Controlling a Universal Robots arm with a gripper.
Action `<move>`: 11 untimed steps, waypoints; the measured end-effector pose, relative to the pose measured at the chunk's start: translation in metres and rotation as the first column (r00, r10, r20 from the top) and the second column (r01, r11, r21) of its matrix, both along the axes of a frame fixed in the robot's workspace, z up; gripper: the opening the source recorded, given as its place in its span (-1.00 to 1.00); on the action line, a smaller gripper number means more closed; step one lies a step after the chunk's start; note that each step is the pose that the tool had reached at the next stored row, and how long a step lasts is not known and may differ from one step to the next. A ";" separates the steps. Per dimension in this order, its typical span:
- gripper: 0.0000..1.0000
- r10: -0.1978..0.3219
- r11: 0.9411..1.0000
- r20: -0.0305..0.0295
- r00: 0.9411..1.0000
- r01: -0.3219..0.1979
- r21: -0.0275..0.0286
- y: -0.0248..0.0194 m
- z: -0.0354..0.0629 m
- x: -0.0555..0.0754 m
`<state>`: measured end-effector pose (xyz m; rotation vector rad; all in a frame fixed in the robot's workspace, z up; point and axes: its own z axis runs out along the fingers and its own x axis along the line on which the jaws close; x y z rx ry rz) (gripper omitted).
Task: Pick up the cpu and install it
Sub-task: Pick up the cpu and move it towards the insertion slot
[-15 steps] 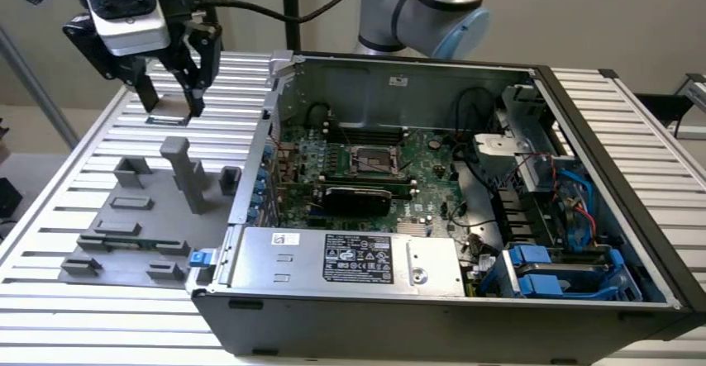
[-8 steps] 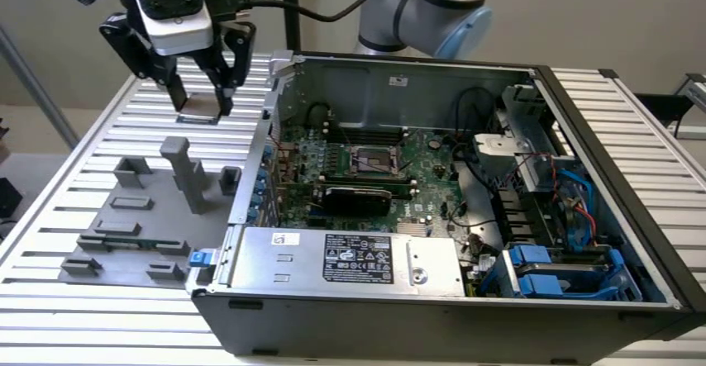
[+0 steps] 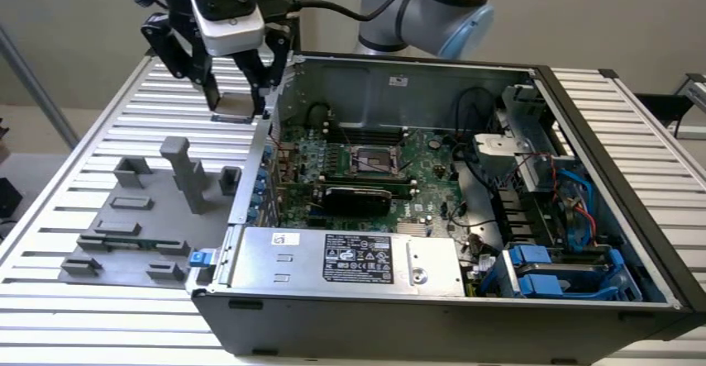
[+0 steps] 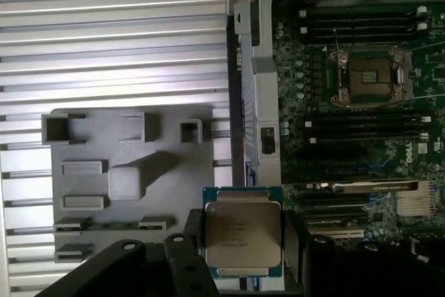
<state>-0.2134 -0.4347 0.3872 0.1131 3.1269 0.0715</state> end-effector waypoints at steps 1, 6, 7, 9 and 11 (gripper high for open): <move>0.09 0.000 1.000 0.000 1.000 0.000 0.001 0.0002 0.0000 0.005; 0.09 0.000 1.000 0.000 1.000 0.000 0.007 0.0015 0.0000 0.027; 0.09 0.000 1.000 0.000 1.000 0.000 0.007 0.0019 0.0000 0.032; 0.09 0.000 1.000 0.000 1.000 0.000 0.008 0.0029 0.0000 0.041; 0.09 0.000 1.000 0.000 1.000 0.000 0.009 0.0039 0.0000 0.050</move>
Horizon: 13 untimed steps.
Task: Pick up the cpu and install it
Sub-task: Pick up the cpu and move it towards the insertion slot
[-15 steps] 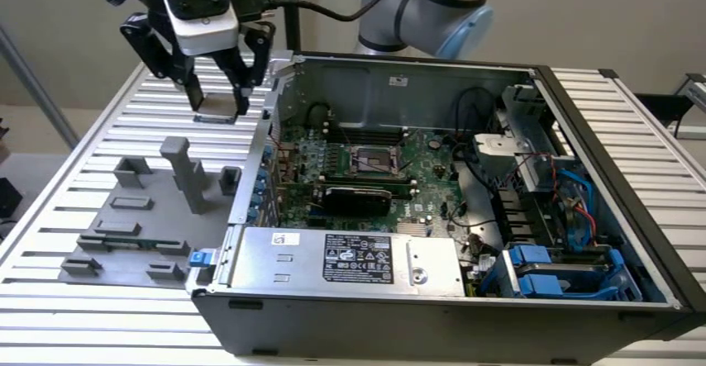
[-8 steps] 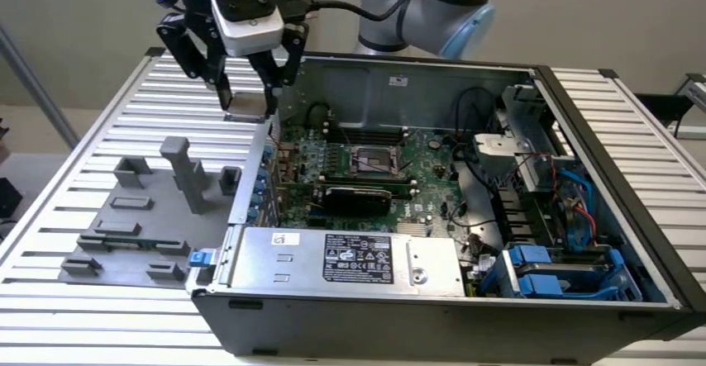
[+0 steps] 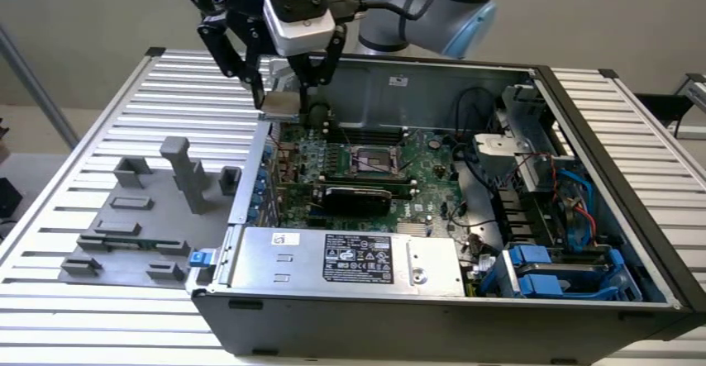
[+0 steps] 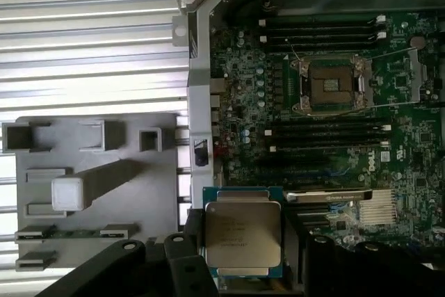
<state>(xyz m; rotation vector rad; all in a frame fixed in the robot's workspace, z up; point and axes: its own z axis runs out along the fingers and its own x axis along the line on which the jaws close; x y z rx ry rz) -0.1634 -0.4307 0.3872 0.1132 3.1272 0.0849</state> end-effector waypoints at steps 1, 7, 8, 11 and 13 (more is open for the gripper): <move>0.09 0.000 1.000 0.000 1.000 0.000 0.000 0.0006 0.0000 0.005; 0.09 0.000 1.000 0.000 1.000 0.000 0.000 0.0065 -0.0015 0.032; 0.09 0.000 1.000 0.000 1.000 0.000 0.000 0.0078 -0.0021 0.036; 0.09 0.000 1.000 0.000 1.000 0.000 0.000 0.0130 -0.0048 0.050; 0.09 0.000 1.000 0.000 1.000 0.000 0.000 0.0179 -0.0080 0.059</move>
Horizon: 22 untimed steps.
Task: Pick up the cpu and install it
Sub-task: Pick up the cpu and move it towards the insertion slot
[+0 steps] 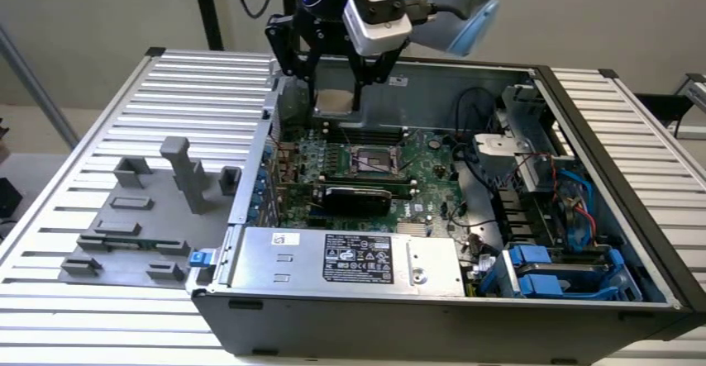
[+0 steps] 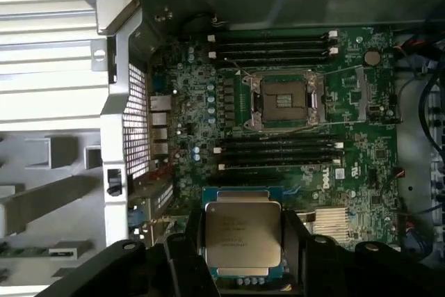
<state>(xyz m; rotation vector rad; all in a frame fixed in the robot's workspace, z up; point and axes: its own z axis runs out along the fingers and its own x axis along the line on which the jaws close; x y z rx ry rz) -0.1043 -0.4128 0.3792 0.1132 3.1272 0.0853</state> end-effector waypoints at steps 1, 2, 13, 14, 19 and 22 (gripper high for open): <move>0.09 0.000 1.000 0.000 1.000 0.000 0.000 0.0026 -0.0018 0.004; 0.09 0.000 1.000 0.000 1.000 0.000 0.000 0.0053 -0.0036 0.009; 0.09 0.000 1.000 0.000 1.000 0.000 0.000 0.0416 -0.0225 0.047; 0.09 0.000 1.000 0.000 1.000 0.000 0.000 0.0456 -0.0240 0.049; 0.09 0.000 1.000 0.000 1.000 0.000 0.000 0.0668 -0.0310 0.057; 0.09 0.000 1.000 0.000 1.000 0.000 0.000 0.0795 -0.0357 0.059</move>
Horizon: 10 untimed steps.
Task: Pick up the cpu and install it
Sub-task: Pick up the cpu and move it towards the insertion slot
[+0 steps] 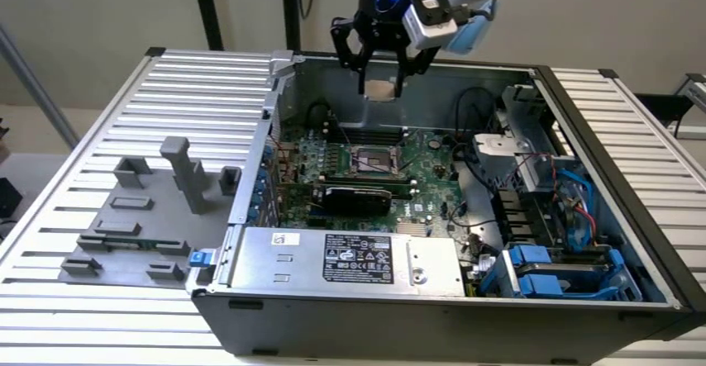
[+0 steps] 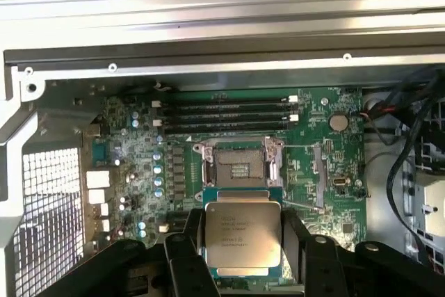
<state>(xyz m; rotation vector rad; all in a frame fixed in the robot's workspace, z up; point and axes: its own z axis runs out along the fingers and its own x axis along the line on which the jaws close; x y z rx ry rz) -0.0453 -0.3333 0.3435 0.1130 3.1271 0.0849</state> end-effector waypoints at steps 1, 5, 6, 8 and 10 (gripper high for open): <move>0.09 0.000 1.000 0.000 1.000 0.000 0.000 0.0036 -0.0016 0.000; 0.09 0.005 1.000 0.000 1.000 -0.005 0.000 0.0094 -0.0060 0.005; 0.09 0.007 1.000 0.000 1.000 -0.007 0.000 0.0094 -0.0066 0.008; 0.09 0.012 1.000 -0.002 1.000 -0.012 0.000 0.0094 -0.0072 0.013; 0.09 0.013 1.000 -0.005 1.000 -0.013 0.000 0.0093 -0.0072 0.013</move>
